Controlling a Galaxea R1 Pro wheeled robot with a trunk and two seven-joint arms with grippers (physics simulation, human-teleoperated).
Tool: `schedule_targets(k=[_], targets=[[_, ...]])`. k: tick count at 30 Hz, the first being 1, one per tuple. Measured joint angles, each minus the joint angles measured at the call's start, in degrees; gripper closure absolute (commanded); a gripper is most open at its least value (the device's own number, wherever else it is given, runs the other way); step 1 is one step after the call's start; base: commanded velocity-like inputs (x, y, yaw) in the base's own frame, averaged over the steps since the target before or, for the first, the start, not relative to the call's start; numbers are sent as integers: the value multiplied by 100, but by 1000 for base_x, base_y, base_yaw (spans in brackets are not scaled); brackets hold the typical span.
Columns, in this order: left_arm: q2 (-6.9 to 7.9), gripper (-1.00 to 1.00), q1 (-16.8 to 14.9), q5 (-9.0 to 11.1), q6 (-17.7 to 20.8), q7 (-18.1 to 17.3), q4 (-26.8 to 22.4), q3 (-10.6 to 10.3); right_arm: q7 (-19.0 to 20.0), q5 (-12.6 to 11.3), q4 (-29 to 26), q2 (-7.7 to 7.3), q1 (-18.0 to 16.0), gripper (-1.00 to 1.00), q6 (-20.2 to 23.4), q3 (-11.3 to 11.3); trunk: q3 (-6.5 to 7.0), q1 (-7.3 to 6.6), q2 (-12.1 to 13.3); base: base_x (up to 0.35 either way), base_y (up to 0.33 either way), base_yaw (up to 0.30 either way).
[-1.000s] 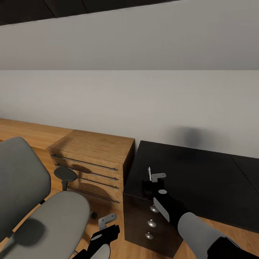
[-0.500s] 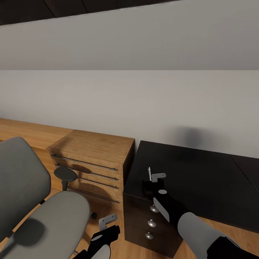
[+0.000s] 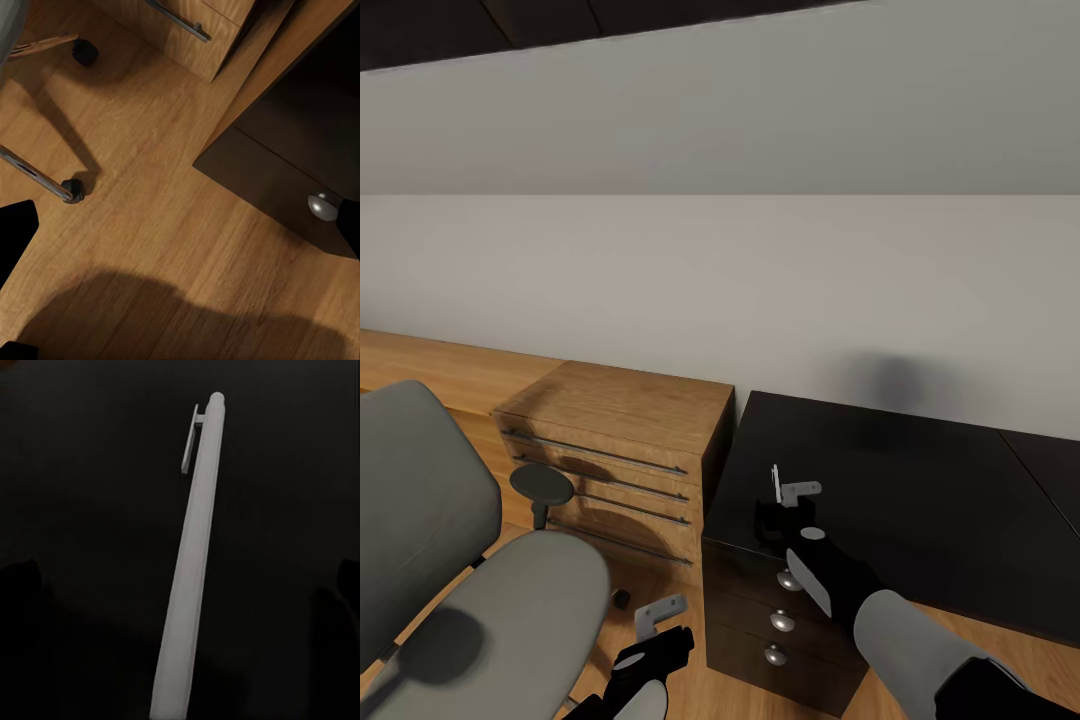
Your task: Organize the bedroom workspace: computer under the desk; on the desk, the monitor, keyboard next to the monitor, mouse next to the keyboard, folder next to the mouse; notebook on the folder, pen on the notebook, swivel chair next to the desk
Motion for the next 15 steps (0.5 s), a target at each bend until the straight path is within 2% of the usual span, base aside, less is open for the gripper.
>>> schedule_targets(k=[6, 15], targets=[[0, -100, 0, 0, 0, 0, -1, -1, -1, -271, 28, -3, 1, -100, -113, -278, 0, 0, 0, 0, 0, 0], [0, -100, 0, 5, 0, 0, 4, -1, -3, -314, 24, 3, 1, -100, -126, -316, 0, 0, 0, 0, 0, 0]])
